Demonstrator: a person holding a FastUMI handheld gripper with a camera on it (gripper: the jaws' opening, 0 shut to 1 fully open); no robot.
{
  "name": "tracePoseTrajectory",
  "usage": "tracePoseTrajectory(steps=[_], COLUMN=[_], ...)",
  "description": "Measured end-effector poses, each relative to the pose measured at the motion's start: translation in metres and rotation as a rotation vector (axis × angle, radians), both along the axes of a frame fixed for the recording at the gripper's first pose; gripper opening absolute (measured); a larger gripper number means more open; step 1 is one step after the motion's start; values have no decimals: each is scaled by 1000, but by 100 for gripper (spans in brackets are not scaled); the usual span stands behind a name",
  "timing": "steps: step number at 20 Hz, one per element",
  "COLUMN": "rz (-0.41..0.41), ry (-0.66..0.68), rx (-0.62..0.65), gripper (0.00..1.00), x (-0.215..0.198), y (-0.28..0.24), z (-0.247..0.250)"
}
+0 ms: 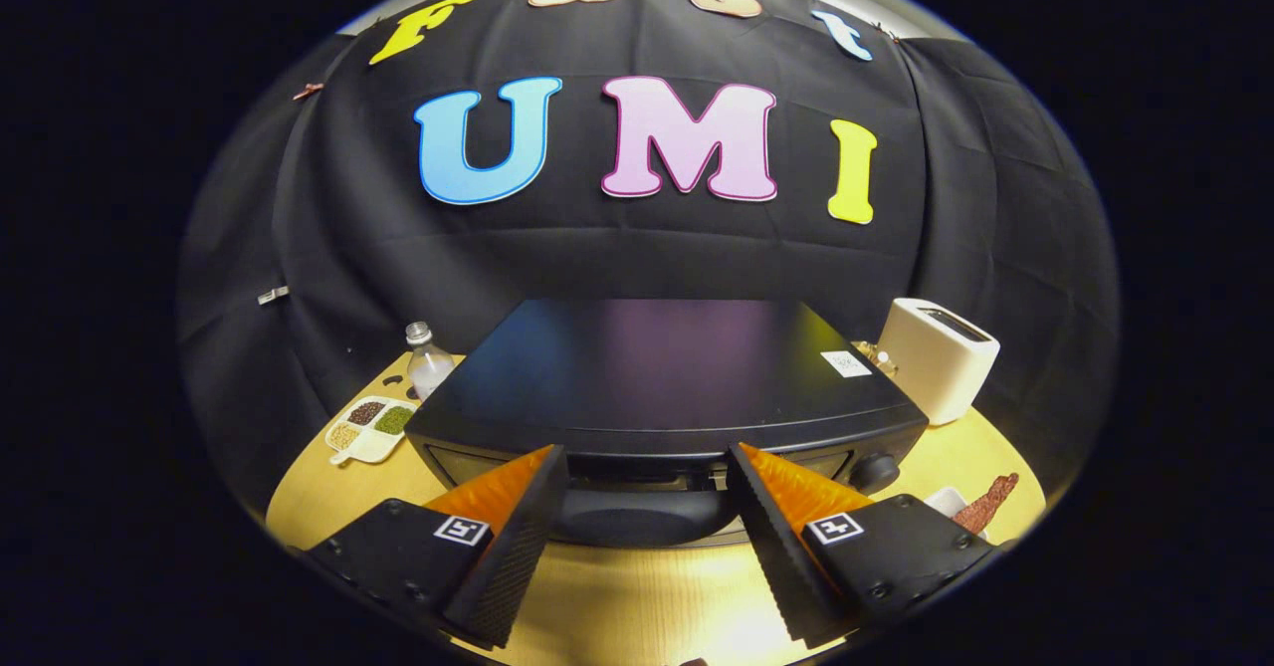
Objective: Open the toaster oven, put the food inside, and close the toaster oven door.
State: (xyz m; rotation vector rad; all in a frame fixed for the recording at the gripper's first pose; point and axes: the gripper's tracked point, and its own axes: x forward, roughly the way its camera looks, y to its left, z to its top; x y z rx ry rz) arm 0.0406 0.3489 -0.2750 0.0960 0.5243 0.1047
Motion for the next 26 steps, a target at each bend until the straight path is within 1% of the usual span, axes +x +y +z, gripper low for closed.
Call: tracePoseTrajectory(steps=[3, 8, 18, 22, 26], rz=[13, 4, 5, 8, 35], ry=[0, 5, 59, 85, 131], rx=[-5, 1, 29, 16, -13], gripper=[100, 100, 100, 100, 99], x=[-4, -16, -61, -83, -104], y=[1, -1, -3, -3, -2], z=[0, 0, -10, -20, -33])
